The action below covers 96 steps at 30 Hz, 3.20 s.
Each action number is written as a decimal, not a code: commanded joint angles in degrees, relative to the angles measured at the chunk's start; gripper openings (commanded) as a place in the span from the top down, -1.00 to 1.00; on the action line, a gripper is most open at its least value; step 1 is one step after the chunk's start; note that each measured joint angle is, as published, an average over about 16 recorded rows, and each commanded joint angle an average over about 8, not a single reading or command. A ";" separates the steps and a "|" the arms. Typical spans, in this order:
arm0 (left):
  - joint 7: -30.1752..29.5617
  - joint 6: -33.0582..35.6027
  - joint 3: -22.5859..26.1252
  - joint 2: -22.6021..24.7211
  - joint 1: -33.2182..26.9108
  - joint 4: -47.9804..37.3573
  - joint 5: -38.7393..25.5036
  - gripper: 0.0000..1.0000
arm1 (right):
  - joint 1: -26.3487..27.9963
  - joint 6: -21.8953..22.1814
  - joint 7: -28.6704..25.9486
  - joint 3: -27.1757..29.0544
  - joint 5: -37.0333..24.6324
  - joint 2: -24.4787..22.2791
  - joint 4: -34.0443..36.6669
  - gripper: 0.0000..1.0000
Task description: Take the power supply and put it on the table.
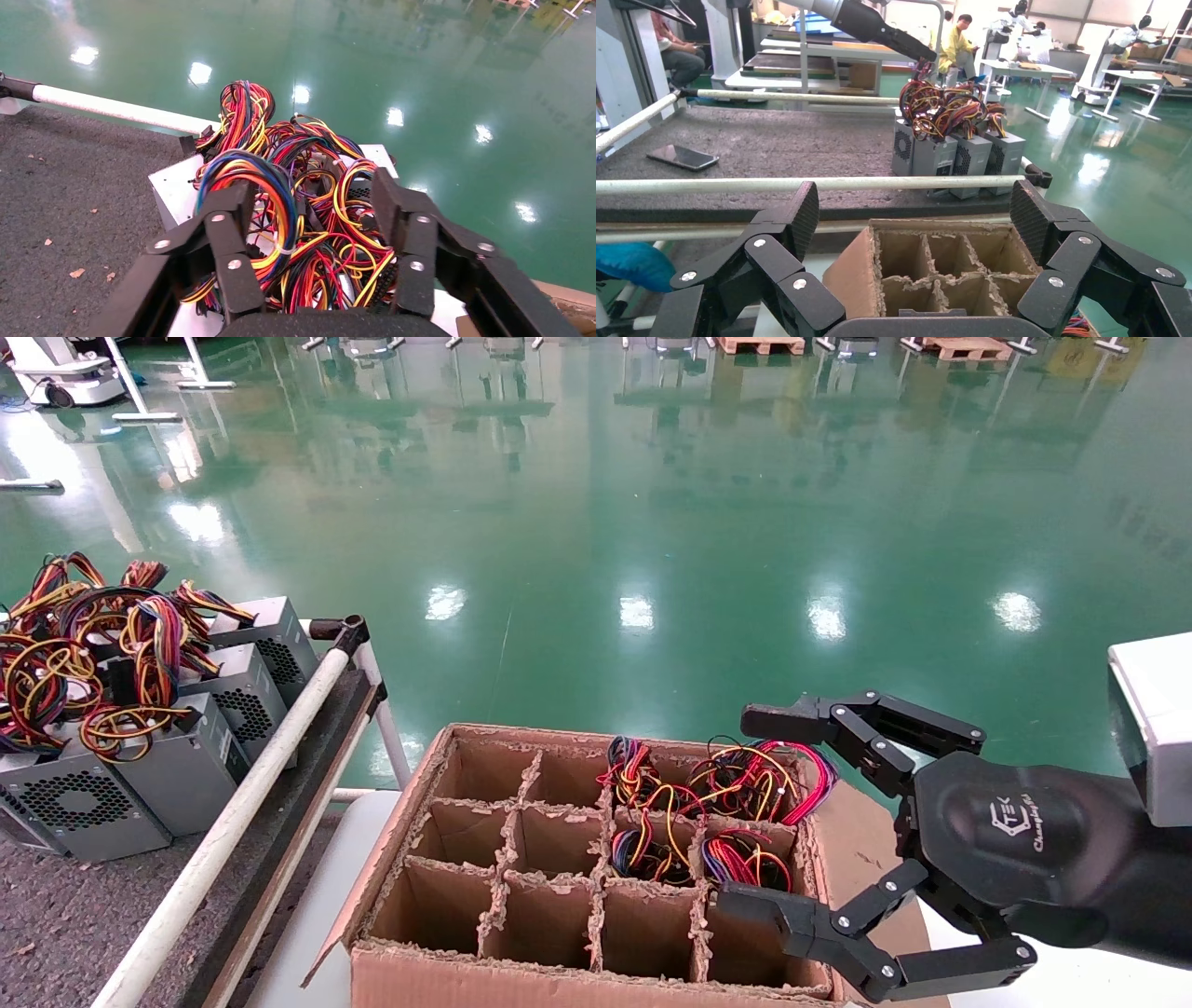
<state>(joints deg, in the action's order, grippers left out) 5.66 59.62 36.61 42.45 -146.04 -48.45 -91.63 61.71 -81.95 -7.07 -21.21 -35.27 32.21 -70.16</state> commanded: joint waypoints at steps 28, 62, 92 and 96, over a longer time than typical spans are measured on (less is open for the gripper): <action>-0.96 1.02 -0.94 -1.91 0.51 9.31 1.40 -1.00 | 0.00 0.00 0.00 0.00 0.00 0.00 0.00 -1.00; 20.65 -28.30 -20.41 21.50 32.99 52.64 27.88 -1.00 | -0.01 0.01 0.00 0.00 0.02 -0.01 0.01 -1.00; 2.42 -1.73 -20.70 7.54 58.41 87.10 38.94 -1.00 | -0.01 0.01 0.00 -0.01 0.02 -0.01 0.01 -1.00; -0.11 2.00 -20.69 5.53 61.91 91.79 40.40 -1.00 | -0.01 0.01 0.00 -0.01 0.02 -0.01 0.01 -1.00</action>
<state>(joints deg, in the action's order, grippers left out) 5.56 61.60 15.93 47.99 -84.15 43.32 -51.24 61.70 -81.94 -7.07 -21.22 -35.24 32.20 -70.15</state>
